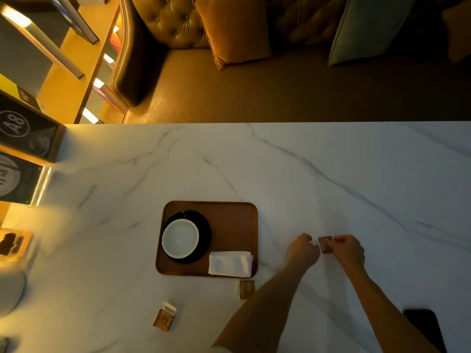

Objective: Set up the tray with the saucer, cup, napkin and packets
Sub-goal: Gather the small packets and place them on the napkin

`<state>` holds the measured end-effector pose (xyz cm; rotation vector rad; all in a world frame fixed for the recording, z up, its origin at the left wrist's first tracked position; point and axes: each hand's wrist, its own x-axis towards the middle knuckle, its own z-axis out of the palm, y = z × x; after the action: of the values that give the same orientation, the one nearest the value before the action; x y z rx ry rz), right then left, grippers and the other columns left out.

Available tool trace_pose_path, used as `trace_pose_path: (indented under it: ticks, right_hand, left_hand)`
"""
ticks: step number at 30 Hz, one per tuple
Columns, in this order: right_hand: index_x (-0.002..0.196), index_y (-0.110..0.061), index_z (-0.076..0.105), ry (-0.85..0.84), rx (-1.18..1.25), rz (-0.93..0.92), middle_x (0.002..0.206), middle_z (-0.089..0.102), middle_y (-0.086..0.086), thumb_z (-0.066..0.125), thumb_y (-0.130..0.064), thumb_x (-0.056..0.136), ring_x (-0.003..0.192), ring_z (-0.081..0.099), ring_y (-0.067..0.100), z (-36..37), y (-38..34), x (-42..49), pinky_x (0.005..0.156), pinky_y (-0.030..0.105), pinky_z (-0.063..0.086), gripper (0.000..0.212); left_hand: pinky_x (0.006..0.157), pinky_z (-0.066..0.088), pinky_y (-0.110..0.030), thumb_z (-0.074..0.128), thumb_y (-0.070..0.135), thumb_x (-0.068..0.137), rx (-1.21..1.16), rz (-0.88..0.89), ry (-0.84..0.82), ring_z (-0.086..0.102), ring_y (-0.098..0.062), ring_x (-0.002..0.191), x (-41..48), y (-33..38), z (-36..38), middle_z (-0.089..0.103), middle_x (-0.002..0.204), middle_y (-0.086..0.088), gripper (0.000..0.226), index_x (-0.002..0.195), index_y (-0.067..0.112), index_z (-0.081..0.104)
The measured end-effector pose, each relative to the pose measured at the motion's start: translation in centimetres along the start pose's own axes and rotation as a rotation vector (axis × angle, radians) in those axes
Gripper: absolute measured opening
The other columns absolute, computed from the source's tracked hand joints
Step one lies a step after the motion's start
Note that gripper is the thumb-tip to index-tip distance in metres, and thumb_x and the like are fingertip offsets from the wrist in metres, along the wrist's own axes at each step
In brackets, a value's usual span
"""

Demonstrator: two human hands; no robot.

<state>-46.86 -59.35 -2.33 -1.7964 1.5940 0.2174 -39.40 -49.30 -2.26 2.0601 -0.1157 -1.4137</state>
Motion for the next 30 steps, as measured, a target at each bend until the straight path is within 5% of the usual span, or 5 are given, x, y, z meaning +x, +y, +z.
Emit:
trace_pose_path:
  ticks: [11,15,19,25,30]
  right_hand:
    - [0.099,-0.009,0.065,-0.375,0.309,-0.047,0.080,0.067,0.009,0.068,-0.008,0.086,0.069,0.063,0.023,3.7,-1.7,-7.9,0.061,0.028,0.054,0.014]
    - [0.095,-0.006,0.066,-0.520,0.307,-0.091,0.082,0.067,0.015,0.068,-0.005,0.085,0.072,0.064,0.030,7.7,-2.2,-13.0,0.071,0.041,0.057,0.010]
    - [0.096,-0.001,0.066,-0.659,0.235,-0.172,0.086,0.068,0.020,0.067,-0.001,0.084,0.066,0.062,0.027,12.2,-2.7,-18.2,0.060,0.033,0.055,0.012]
    - [0.098,-0.011,0.062,-0.843,0.131,-0.218,0.095,0.067,0.015,0.063,-0.009,0.088,0.080,0.065,0.024,17.1,-4.8,-25.2,0.067,0.031,0.058,0.011]
    - [0.102,-0.007,0.066,-0.849,0.071,-0.313,0.092,0.071,0.015,0.065,-0.009,0.087,0.083,0.068,0.028,19.9,-6.6,-29.1,0.074,0.036,0.061,0.015]
  left_hand:
    - [0.064,0.048,-0.029,0.066,0.022,0.091,-0.275,-0.017,0.089,0.057,-0.016,0.067,-4.7,-7.2,-8.5,0.060,0.084,-0.008,0.030,0.113,0.003,0.058]
    - [0.063,0.043,-0.030,0.060,0.025,0.094,-0.226,0.052,0.072,0.053,-0.018,0.069,-9.4,-12.6,-12.3,0.054,0.071,-0.004,0.019,0.078,0.015,0.058]
    - [0.054,0.049,-0.023,0.061,0.026,0.093,-0.319,-0.007,0.138,0.057,-0.011,0.064,-13.9,-18.9,-15.0,0.059,0.074,-0.001,0.015,0.087,0.013,0.061]
    - [0.055,0.054,-0.018,0.063,0.019,0.094,-0.475,-0.115,0.304,0.063,-0.008,0.062,-18.8,-25.5,-18.3,0.064,0.075,-0.004,0.013,0.098,0.008,0.060]
    - [0.082,0.061,-0.041,0.063,0.010,0.090,-0.654,-0.111,0.254,0.068,-0.025,0.086,-21.6,-27.7,-20.7,0.066,0.096,-0.021,0.021,0.107,-0.002,0.057]
